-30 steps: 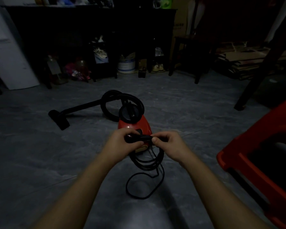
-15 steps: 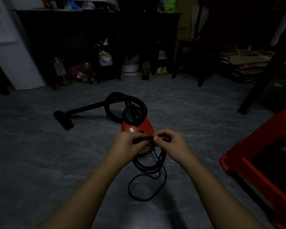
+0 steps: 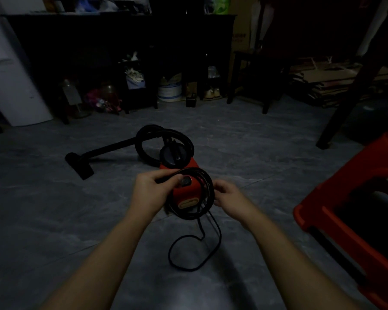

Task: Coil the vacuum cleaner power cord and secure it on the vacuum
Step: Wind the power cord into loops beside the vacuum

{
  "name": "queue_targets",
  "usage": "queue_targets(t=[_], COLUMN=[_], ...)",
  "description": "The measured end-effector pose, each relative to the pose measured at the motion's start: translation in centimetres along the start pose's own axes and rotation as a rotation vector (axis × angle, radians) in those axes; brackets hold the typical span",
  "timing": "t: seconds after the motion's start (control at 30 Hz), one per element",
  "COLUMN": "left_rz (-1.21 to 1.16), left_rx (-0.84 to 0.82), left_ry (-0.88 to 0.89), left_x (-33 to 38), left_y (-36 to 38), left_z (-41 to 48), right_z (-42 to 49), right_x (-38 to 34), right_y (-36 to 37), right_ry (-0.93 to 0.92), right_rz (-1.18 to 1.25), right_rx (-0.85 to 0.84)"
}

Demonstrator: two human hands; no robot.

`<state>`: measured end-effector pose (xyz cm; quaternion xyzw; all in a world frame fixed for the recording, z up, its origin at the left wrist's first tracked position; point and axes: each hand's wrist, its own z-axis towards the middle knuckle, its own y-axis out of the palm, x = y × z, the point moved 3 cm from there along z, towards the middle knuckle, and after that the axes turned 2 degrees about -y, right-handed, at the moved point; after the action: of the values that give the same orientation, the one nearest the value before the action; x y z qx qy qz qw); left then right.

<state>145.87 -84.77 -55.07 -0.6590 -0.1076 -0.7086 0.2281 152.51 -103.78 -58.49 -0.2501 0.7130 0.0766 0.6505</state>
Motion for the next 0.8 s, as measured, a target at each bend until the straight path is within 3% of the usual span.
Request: queue_targets(t=[0.37,0.5,0.8], left_rz=[-0.085,-0.124,0.023], left_rx=[0.087,0.169,0.191], left_ry=[-0.047,-0.075,-0.046], left_x=[-0.1,0.0,-0.5], left_y=[-0.5,-1.5,-2.2], left_z=[0.4,0.7,0.5], right_z=[0.3,-0.5,-0.1], right_x=[0.6,0.6,0.2], right_y=[0.2,0.4,-0.1], right_ry=[0.054,0.054,0.031], right_rz=[-0.023,-0.028,0.072], right_rx=[-0.05,-0.146,0.007])
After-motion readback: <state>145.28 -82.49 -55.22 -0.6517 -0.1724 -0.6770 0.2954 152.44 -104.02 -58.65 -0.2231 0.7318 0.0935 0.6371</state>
